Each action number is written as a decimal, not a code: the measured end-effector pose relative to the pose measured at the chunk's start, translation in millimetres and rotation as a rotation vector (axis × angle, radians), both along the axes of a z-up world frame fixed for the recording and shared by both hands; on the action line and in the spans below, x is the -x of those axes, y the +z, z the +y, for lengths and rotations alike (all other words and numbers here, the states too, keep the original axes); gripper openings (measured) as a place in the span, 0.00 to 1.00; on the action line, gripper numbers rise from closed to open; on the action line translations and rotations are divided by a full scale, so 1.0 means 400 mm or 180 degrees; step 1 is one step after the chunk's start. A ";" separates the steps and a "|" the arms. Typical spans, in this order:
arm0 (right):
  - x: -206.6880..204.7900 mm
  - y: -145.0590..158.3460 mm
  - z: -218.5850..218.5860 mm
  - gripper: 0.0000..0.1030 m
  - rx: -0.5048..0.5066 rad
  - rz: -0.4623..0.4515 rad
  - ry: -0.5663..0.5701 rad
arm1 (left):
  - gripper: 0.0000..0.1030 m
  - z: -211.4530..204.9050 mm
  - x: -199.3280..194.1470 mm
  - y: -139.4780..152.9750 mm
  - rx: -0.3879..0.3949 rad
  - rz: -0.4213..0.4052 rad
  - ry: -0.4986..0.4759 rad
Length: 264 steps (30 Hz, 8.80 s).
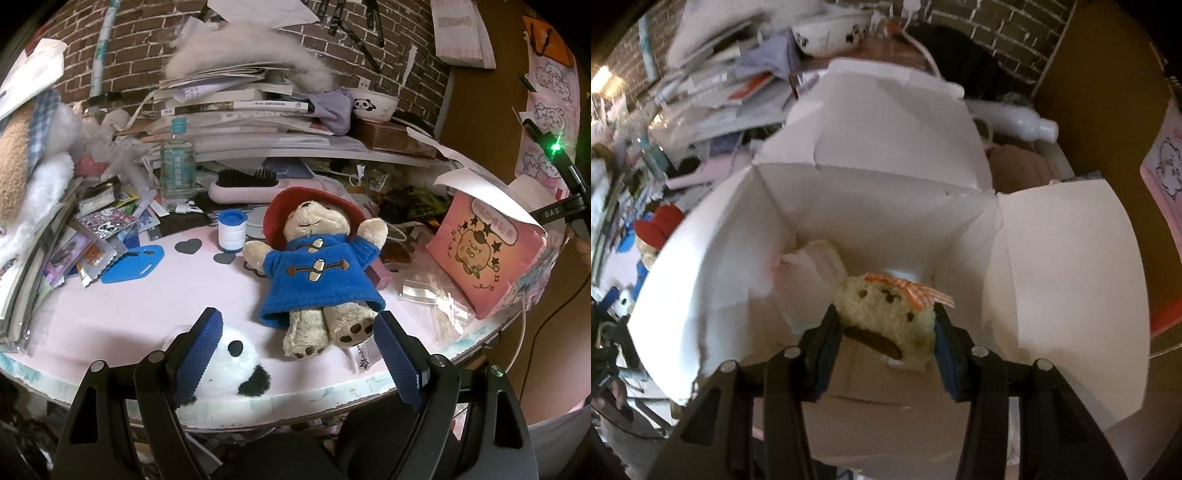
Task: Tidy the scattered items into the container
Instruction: 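Carry the cream bear head in the right gripper into the white box, then open the right gripper to release the bear head in the box, then move the right gripper back over the desk and hold still, then grasp the white panda plush with the left gripper, then carry the panda plush in the left gripper over the white box, then lower the panda into the box and open the left gripper, then move the left gripper back over the desk toward the blue-coated bear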
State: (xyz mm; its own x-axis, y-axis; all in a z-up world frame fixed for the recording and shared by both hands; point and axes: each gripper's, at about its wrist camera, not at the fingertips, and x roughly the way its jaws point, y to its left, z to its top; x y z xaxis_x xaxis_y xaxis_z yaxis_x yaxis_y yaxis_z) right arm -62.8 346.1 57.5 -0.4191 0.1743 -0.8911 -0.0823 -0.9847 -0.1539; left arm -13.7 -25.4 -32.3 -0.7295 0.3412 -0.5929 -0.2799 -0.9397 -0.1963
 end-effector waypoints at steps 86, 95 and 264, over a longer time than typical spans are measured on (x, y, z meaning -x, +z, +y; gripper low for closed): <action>-0.306 -0.227 -0.350 0.81 0.0888 0.2056 0.0880 | 0.80 -0.078 -0.030 -0.025 0.0358 0.0446 0.0428; -0.303 -0.226 -0.355 0.81 0.0911 0.2036 0.0905 | 0.79 -0.118 -0.002 -0.087 0.0348 0.0258 0.0521; -0.316 -0.232 -0.317 0.81 0.1312 0.1987 0.0899 | 0.91 0.233 -0.013 0.304 0.0800 0.0964 0.0101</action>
State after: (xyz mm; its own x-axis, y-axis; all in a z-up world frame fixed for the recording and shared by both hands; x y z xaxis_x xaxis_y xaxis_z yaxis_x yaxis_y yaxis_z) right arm 63.5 219.1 -35.2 -0.8409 -0.3054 -0.4467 0.2280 -0.9486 0.2193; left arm -8.4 67.7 89.1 -0.8920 0.1872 -0.4114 -0.2599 -0.9571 0.1280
